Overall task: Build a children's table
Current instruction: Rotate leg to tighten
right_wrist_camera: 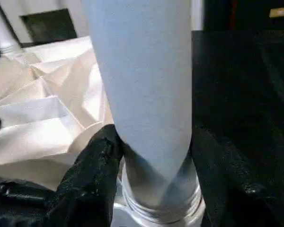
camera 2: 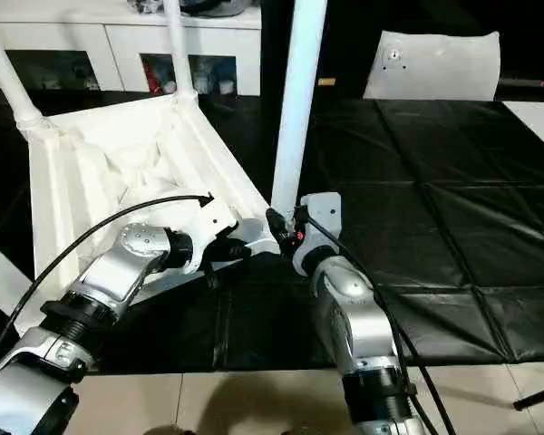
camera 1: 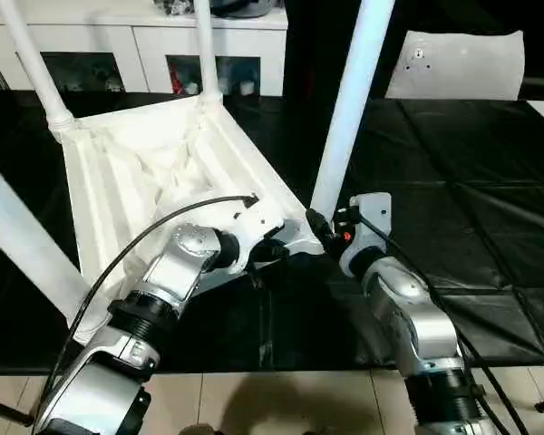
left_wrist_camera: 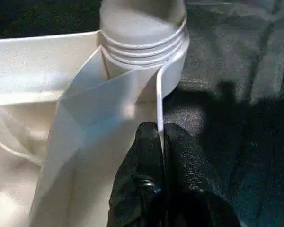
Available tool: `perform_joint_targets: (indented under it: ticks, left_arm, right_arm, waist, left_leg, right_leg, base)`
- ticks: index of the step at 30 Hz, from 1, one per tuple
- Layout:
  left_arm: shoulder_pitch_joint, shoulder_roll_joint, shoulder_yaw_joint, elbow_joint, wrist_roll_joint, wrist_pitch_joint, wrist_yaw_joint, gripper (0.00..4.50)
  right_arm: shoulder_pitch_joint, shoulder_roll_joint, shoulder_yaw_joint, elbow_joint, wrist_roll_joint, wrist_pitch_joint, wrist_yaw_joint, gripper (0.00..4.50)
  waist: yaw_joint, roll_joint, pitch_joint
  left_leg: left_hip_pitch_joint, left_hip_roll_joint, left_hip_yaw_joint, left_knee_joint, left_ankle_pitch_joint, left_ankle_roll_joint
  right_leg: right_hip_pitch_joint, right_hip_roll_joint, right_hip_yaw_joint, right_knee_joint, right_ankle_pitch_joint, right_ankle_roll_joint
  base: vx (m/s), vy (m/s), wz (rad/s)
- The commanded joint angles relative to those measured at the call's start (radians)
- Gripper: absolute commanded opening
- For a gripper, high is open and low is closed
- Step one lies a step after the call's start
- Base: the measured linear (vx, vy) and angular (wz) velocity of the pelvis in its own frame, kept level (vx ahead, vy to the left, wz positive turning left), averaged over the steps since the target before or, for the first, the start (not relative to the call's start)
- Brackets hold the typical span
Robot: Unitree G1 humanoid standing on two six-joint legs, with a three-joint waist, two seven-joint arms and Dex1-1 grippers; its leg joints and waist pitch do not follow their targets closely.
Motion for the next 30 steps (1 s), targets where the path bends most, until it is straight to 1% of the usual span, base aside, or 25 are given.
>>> perform_joint_targets:
  ticks: [1, 2, 3, 4, 5, 6, 7, 10, 11, 12, 13, 14, 16, 18, 19, 20, 21, 23, 24, 25, 26, 27, 28, 29, 30]
  left_arm:
    - [-0.025, 0.008, -0.016, -0.016, -0.011, -0.076, -0.041, 0.00]
    - [-0.019, 0.022, -0.019, -0.011, -0.011, -0.098, -0.065, 0.00]
    - [-0.009, 0.042, -0.022, -0.008, -0.014, -0.118, -0.101, 0.00]
    - [-0.008, 0.043, -0.022, -0.008, -0.014, -0.119, -0.102, 0.00]
    - [-0.001, 0.059, -0.023, -0.005, -0.016, -0.141, -0.132, 0.00]
    - [0.012, 0.089, -0.031, -0.001, -0.023, -0.190, -0.196, 0.00]
    - [0.012, 0.089, -0.031, -0.001, -0.023, -0.190, -0.196, 0.00]
    - [0.026, 0.124, -0.036, 0.005, -0.044, -0.246, -0.280, 0.00]
    - [0.028, 0.128, -0.035, 0.005, -0.051, -0.251, -0.297, 0.00]
    - [0.031, 0.143, -0.040, 0.004, -0.069, -0.276, -0.357, 0.00]
    - [0.031, 0.152, -0.045, 0.004, -0.076, -0.288, -0.387, 0.00]
    - [0.031, 0.152, -0.045, 0.004, -0.076, -0.288, -0.387, 0.00]
    - [0.028, 0.166, -0.056, 0.010, -0.079, -0.312, -0.433, 0.00]
    - [0.023, 0.176, -0.065, 0.019, -0.075, -0.330, -0.464, 0.00]
    - [0.007, 0.192, -0.084, 0.037, -0.071, -0.371, -0.533, 0.00]
    - [0.007, 0.192, -0.084, 0.037, -0.071, -0.371, -0.533, 0.00]
    - [-0.003, 0.197, -0.096, 0.044, -0.071, -0.392, -0.572, 0.00]
    - [-0.003, 0.197, -0.096, 0.044, -0.071, -0.392, -0.572, 0.00]
    - [-0.011, 0.197, -0.104, 0.050, -0.070, -0.408, -0.601, 0.00]
    - [-0.015, 0.197, -0.109, 0.051, -0.070, -0.413, -0.616, 0.00]
    - [-0.020, 0.196, -0.115, 0.051, -0.070, -0.420, -0.634, 0.00]
    - [-0.026, 0.195, -0.122, 0.051, -0.068, -0.426, -0.648, 0.00]
    - [-0.031, 0.192, -0.127, 0.052, -0.068, -0.434, -0.661, 0.00]
    - [-0.031, 0.192, -0.128, 0.052, -0.068, -0.435, -0.661, 0.00]
    - [-0.036, 0.189, -0.132, 0.053, -0.068, -0.439, -0.670, 0.00]
  right_arm:
    - [0.052, -0.026, 0.057, -0.017, 0.022, -0.001, 0.084, 2.81]
    - [0.067, -0.049, 0.050, -0.031, 0.027, -0.016, 0.107, 2.95]
    - [0.087, -0.078, 0.033, -0.057, 0.050, -0.012, 0.143, 3.10]
    - [0.087, -0.080, 0.032, -0.058, 0.051, -0.011, 0.145, 3.10]
    - [0.102, -0.105, 0.019, -0.078, 0.067, -0.006, 0.173, 3.15]
    - [0.123, -0.154, 0.004, -0.120, 0.105, 0.013, 0.243, 3.39]
    - [0.123, -0.154, 0.004, -0.120, 0.105, 0.013, 0.243, 3.48]
    - [0.141, -0.234, -0.008, -0.180, 0.164, 0.054, 0.367, 3.71]
    - [0.142, -0.251, -0.006, -0.186, 0.168, 0.051, 0.392, 3.92]
    - [0.141, -0.305, -0.003, -0.194, 0.184, 0.044, 0.471, 3.92]
    - [0.139, -0.330, -0.001, -0.194, 0.191, 0.038, 0.508, 4.06]
    - [0.139, -0.330, -0.001, -0.194, 0.191, 0.038, 0.508, 4.06]
    - [0.130, -0.370, -0.001, -0.187, 0.207, 0.034, 0.564, 4.36]
    - [0.119, -0.394, 0.001, -0.179, 0.218, 0.034, 0.603, 4.36]
    - [0.094, -0.448, 0.030, -0.152, 0.209, 0.012, 0.694, 4.36]
    - [0.094, -0.448, 0.030, -0.152, 0.209, 0.012, 0.694, 4.36]
    - [0.077, -0.474, 0.050, -0.130, 0.206, -0.001, 0.754, 4.36]
    - [0.077, -0.474, 0.050, -0.130, 0.206, -0.001, 0.754, 4.36]
    - [0.064, -0.492, 0.064, -0.114, 0.212, -0.003, 0.804, 4.36]
    - [0.057, -0.501, 0.073, -0.105, 0.213, -0.003, 0.828, 4.10]
    - [0.046, -0.512, 0.085, -0.091, 0.215, 0.000, 0.862, 4.02]
    - [0.033, -0.522, 0.100, -0.076, 0.213, 0.002, 0.892, 3.99]
    - [0.023, -0.529, 0.112, -0.063, 0.211, 0.001, 0.919, 3.99]
    - [0.022, -0.529, 0.112, -0.062, 0.211, 0.002, 0.921, 3.76]
    - [0.011, -0.533, 0.122, -0.051, 0.211, 0.006, 0.943, 3.76]
  waist:
    - [0.000, 0.008, -0.059]
    - [-0.002, 0.008, -0.058]
    - [-0.002, 0.003, -0.058]
    - [-0.002, 0.006, -0.057]
    - [-0.001, 0.001, -0.056]
    - [0.000, 0.000, -0.056]
    - [0.003, 0.002, -0.057]
    - [0.006, -0.001, -0.056]
    - [0.006, -0.001, -0.056]
    - [0.008, -0.008, -0.058]
    - [0.009, -0.006, -0.057]
    - [0.010, -0.004, -0.057]
    - [0.016, -0.009, -0.058]
    - [0.019, -0.010, -0.058]
    - [0.025, -0.013, -0.057]
    - [0.027, -0.012, -0.057]
    - [0.029, -0.014, -0.056]
    - [0.031, -0.011, -0.057]
    - [0.031, -0.016, -0.058]
    - [0.031, -0.016, -0.059]
    - [0.032, -0.018, -0.058]
    - [0.033, -0.016, -0.059]
    - [0.035, -0.017, -0.058]
    - [0.035, -0.017, -0.058]
    - [0.035, -0.019, -0.058]
  left_leg:
    - [0.001, 0.057, -0.019, -0.062, -0.089, 0.047]
    - [0.000, 0.057, -0.018, -0.063, -0.098, 0.046]
    - [0.001, 0.058, -0.018, -0.063, -0.115, 0.045]
    - [0.000, 0.059, -0.018, -0.064, -0.120, 0.046]
    - [0.000, 0.057, -0.017, -0.063, -0.120, 0.048]
    - [-0.002, 0.056, -0.018, -0.063, -0.119, 0.051]
    - [0.001, 0.060, -0.017, -0.062, -0.111, 0.056]
    - [0.002, 0.060, -0.016, -0.063, -0.115, 0.062]
    - [0.001, 0.062, -0.016, -0.063, -0.114, 0.062]
    - [-0.001, 0.059, -0.016, -0.061, -0.111, 0.067]
    - [0.000, 0.062, -0.015, -0.061, -0.095, 0.073]
    - [-0.001, 0.061, -0.014, -0.060, -0.095, 0.074]
    - [0.000, 0.060, -0.013, -0.059, -0.095, 0.078]
    - [0.001, 0.059, -0.012, -0.058, -0.095, 0.081]
    - [0.002, 0.060, -0.010, -0.058, -0.095, 0.079]
    - [0.003, 0.060, -0.011, -0.058, -0.096, 0.079]
    - [0.002, 0.061, -0.010, -0.058, -0.096, 0.079]
    - [0.003, 0.064, -0.011, -0.058, -0.091, 0.079]
    - [0.003, 0.065, -0.011, -0.059, -0.087, 0.081]
    - [0.001, 0.064, -0.011, -0.057, -0.080, 0.083]
    - [0.001, 0.064, -0.010, -0.057, -0.078, 0.086]
    - [0.001, 0.064, -0.009, -0.055, -0.074, 0.088]
    - [0.002, 0.066, -0.008, -0.054, -0.075, 0.091]
    - [0.002, 0.066, -0.008, -0.054, -0.075, 0.091]
    - [0.002, 0.066, -0.008, -0.054, -0.070, 0.092]
  right_leg:
    - [0.057, -0.112, 0.061, -0.072, -0.048, -0.189]
    - [0.057, -0.111, 0.061, -0.073, -0.061, -0.189]
    - [0.058, -0.112, 0.061, -0.076, -0.088, -0.185]
    - [0.057, -0.115, 0.062, -0.076, -0.105, -0.185]
    - [0.059, -0.113, 0.061, -0.081, -0.116, -0.180]
    - [0.059, -0.113, 0.062, -0.080, -0.126, -0.177]
    - [0.057, -0.114, 0.064, -0.077, -0.121, -0.171]
    - [0.053, -0.112, 0.062, -0.079, -0.137, -0.169]
    - [0.055, -0.114, 0.062, -0.077, -0.135, -0.171]
    - [0.057, -0.114, 0.061, -0.077, -0.136, -0.172]
    - [0.054, -0.115, 0.063, -0.075, -0.118, -0.174]
    - [0.054, -0.116, 0.062, -0.075, -0.118, -0.177]
    - [0.053, -0.116, 0.060, -0.075, -0.131, -0.178]
    - [0.051, -0.116, 0.060, -0.077, -0.144, -0.176]
    - [0.051, -0.116, 0.061, -0.080, -0.170, -0.167]
    - [0.050, -0.116, 0.060, -0.079, -0.177, -0.166]
    - [0.049, -0.116, 0.060, -0.079, -0.178, -0.165]
    - [0.048, -0.116, 0.060, -0.075, -0.163, -0.169]
    - [0.049, -0.117, 0.058, -0.073, -0.146, -0.176]
    - [0.052, -0.117, 0.058, -0.072, -0.133, -0.181]
    - [0.051, -0.117, 0.057, -0.071, -0.128, -0.185]
    - [0.051, -0.117, 0.056, -0.070, -0.118, -0.191]
    - [0.050, -0.117, 0.057, -0.069, -0.111, -0.196]
    - [0.050, -0.117, 0.057, -0.069, -0.111, -0.196]
    - [0.051, -0.117, 0.055, -0.067, -0.101, -0.204]
  base:
    - [0.000, 0.000, 0.00]
    - [0.000, 0.000, 0.00]
    - [0.000, 0.000, 0.00]
    - [0.000, 0.000, 0.00]
    - [0.000, 0.000, 0.00]
    - [0.000, 0.000, 0.00]
    - [0.000, 0.000, 0.00]
    - [0.000, 0.000, 0.00]
    - [0.000, 0.000, 0.00]
    - [0.000, 0.000, 0.00]
    - [0.000, 0.000, 0.00]
    - [0.000, 0.000, 0.00]
    - [0.000, 0.000, 0.00]
    - [0.000, 0.000, 0.00]
    - [0.000, 0.000, 0.00]
    - [0.000, 0.000, 0.00]
    - [0.000, 0.000, 0.00]
    - [0.000, 0.000, 0.00]
    - [0.000, 0.000, 0.00]
    - [0.000, 0.000, 0.00]
    - [0.000, 0.000, 0.00]
    - [0.000, 0.000, 0.00]
    - [0.000, 0.000, 0.00]
    - [0.000, 0.000, 0.00]
    - [0.000, 0.000, 0.00]
